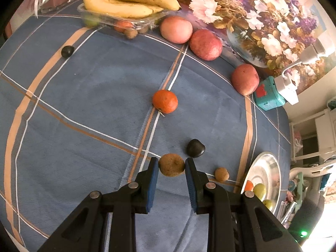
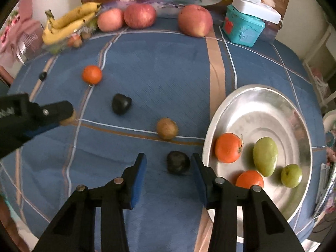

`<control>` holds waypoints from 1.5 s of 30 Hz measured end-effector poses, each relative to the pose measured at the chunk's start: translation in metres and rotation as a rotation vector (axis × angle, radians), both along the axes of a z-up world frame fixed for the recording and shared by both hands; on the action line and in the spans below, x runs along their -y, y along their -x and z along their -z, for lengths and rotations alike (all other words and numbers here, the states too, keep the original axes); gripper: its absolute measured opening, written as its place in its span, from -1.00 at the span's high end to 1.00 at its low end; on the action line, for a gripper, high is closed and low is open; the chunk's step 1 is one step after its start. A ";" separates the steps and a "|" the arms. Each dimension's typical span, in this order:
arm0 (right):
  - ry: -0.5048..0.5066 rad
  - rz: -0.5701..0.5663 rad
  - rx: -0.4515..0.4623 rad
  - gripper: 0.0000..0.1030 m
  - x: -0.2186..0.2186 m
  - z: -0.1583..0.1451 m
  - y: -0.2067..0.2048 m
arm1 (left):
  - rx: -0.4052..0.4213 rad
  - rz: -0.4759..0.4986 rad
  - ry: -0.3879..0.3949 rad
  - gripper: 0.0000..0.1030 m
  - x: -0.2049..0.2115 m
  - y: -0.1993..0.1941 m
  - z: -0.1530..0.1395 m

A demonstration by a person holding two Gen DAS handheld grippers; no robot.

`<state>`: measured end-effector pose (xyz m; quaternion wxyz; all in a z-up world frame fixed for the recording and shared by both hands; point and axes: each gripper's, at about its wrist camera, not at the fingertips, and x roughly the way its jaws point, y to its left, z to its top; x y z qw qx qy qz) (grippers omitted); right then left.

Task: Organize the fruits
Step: 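Grasp a brown kiwi with the left tool while the right tool grasps a dark plum, then carry the kiwi and plum toward the steel plate with both tools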

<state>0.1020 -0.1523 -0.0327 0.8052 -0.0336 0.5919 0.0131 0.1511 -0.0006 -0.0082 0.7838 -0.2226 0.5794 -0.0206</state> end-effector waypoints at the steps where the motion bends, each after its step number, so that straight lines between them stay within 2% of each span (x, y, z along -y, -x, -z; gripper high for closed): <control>1: 0.018 -0.003 -0.001 0.12 -0.001 0.001 0.000 | 0.000 0.002 0.002 0.46 0.000 0.000 0.000; 5: 0.088 -0.020 -0.010 0.13 -0.008 0.009 -0.002 | -0.002 0.004 0.013 0.46 0.000 0.000 0.000; 7: 0.118 -0.029 -0.016 0.25 -0.013 0.012 -0.001 | -0.004 0.003 0.018 0.46 -0.001 0.000 0.001; 11: 0.160 -0.036 -0.017 0.25 -0.016 0.017 -0.002 | -0.007 0.006 0.022 0.46 0.000 -0.001 0.002; 16: 0.173 -0.030 -0.016 0.48 -0.016 0.019 -0.002 | -0.013 0.007 0.024 0.46 -0.001 -0.001 0.003; 22: 0.131 -0.019 -0.008 0.54 -0.009 0.019 -0.007 | -0.014 0.003 0.021 0.46 -0.001 -0.001 0.004; 26: -0.007 -0.011 0.003 0.54 -0.008 0.007 -0.006 | -0.017 -0.009 0.024 0.46 -0.004 -0.001 0.005; 31: -0.069 -0.029 0.049 0.54 -0.012 -0.014 -0.005 | -0.014 -0.027 0.027 0.46 -0.011 -0.001 0.003; 36: -0.082 -0.046 0.085 0.54 -0.018 -0.030 -0.001 | -0.008 -0.030 0.023 0.46 -0.012 0.000 0.000; 45: -0.101 -0.041 0.089 0.54 -0.015 -0.031 0.004 | 0.001 -0.020 0.006 0.46 -0.003 0.002 -0.003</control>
